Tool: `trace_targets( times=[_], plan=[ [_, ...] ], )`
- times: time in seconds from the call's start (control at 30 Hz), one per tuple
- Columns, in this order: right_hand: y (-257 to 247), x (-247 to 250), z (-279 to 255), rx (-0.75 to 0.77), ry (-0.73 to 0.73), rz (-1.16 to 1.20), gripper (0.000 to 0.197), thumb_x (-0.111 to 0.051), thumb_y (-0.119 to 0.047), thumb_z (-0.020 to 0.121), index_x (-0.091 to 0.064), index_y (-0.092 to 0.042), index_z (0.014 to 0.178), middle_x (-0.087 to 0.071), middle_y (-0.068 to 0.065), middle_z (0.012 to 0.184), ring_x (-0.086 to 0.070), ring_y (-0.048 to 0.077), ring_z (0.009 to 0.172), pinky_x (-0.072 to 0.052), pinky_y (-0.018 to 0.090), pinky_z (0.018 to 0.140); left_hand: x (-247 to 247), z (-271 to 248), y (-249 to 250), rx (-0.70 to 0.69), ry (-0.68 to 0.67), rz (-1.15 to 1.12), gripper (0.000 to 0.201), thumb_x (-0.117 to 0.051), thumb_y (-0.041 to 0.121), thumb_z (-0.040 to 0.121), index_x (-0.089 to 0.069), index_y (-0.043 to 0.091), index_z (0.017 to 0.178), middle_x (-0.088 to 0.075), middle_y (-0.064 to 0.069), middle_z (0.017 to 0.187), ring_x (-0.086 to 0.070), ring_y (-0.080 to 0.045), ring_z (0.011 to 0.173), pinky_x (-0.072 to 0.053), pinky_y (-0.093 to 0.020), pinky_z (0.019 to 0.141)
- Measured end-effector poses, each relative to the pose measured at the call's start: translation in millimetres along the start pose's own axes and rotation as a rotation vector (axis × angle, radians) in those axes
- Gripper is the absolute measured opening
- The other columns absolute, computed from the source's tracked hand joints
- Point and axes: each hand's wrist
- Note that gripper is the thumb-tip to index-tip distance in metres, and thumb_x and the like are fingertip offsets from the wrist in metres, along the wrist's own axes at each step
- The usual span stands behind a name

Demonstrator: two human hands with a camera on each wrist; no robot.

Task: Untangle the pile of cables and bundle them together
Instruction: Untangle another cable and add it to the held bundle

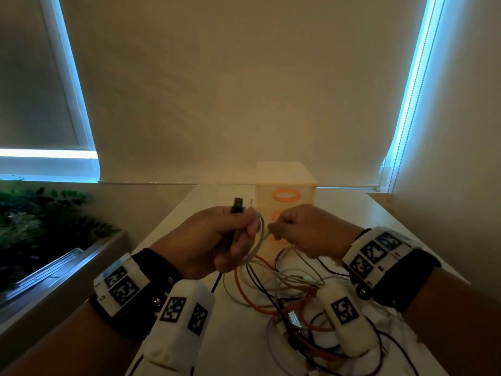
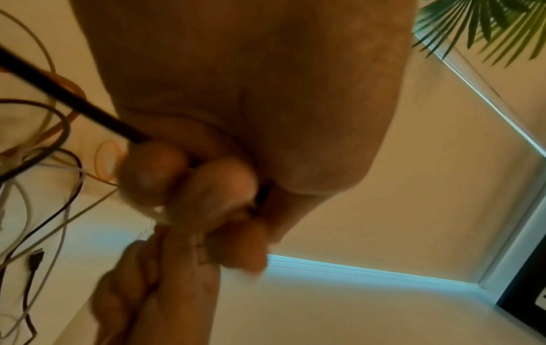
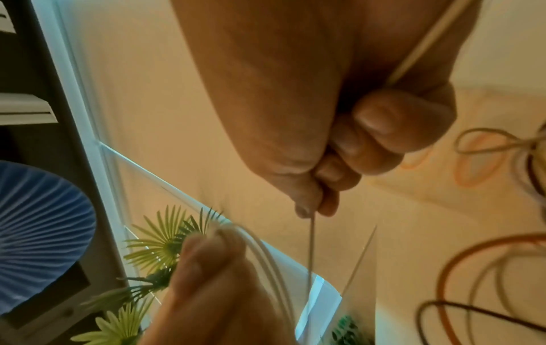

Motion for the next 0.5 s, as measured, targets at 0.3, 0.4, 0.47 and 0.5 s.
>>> trace_targets(
  times=[0.3,0.4,0.47,0.5],
  plan=[
    [-40,7,-25,0.088,-0.031,0.288,0.025,-0.05,-0.027,0.101,-0.064,-0.01,0.089,-0.045,-0.001,0.055,-0.034,0.007,0.037,-0.027,0.019,0.038,-22,11,-6,0.0,0.247,-0.146,0.039,-0.041,0.027,0.108,-0.061,0.002,0.13,-0.076,-0.011,0.109,-0.076,-0.023,0.09,-0.06,-0.024,0.07],
    [-39,-5,-48,0.146,-0.165,0.24,0.027,-0.043,-0.024,0.104,-0.065,-0.011,0.094,-0.05,0.002,0.057,-0.039,0.008,0.037,-0.033,0.021,0.038,-11,15,-1,-0.163,0.447,-0.451,0.042,-0.038,0.032,0.109,-0.061,0.002,0.126,-0.076,-0.014,0.112,-0.077,-0.023,0.09,-0.062,-0.031,0.075],
    [-30,-15,-65,0.155,-0.24,0.157,0.029,-0.042,-0.027,0.104,-0.065,-0.012,0.094,-0.052,-0.004,0.057,-0.042,0.005,0.04,-0.036,0.02,0.041,-1,14,3,-0.242,0.521,-0.6,0.044,-0.039,0.034,0.109,-0.062,0.0,0.125,-0.078,-0.012,0.104,-0.077,-0.025,0.09,-0.063,-0.029,0.076],
    [-24,-19,-74,0.168,-0.246,0.109,0.029,-0.042,-0.028,0.104,-0.064,-0.012,0.092,-0.052,-0.01,0.056,-0.043,0.0,0.042,-0.036,0.016,0.043,3,13,5,-0.25,0.547,-0.628,0.044,-0.04,0.034,0.109,-0.062,0.0,0.126,-0.075,-0.007,0.089,-0.077,-0.022,0.08,-0.063,-0.025,0.071]
  ],
)
Point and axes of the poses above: each hand's wrist, its own z-axis towards the middle knuckle, its own x-axis out of the back of the hand, y = z × x
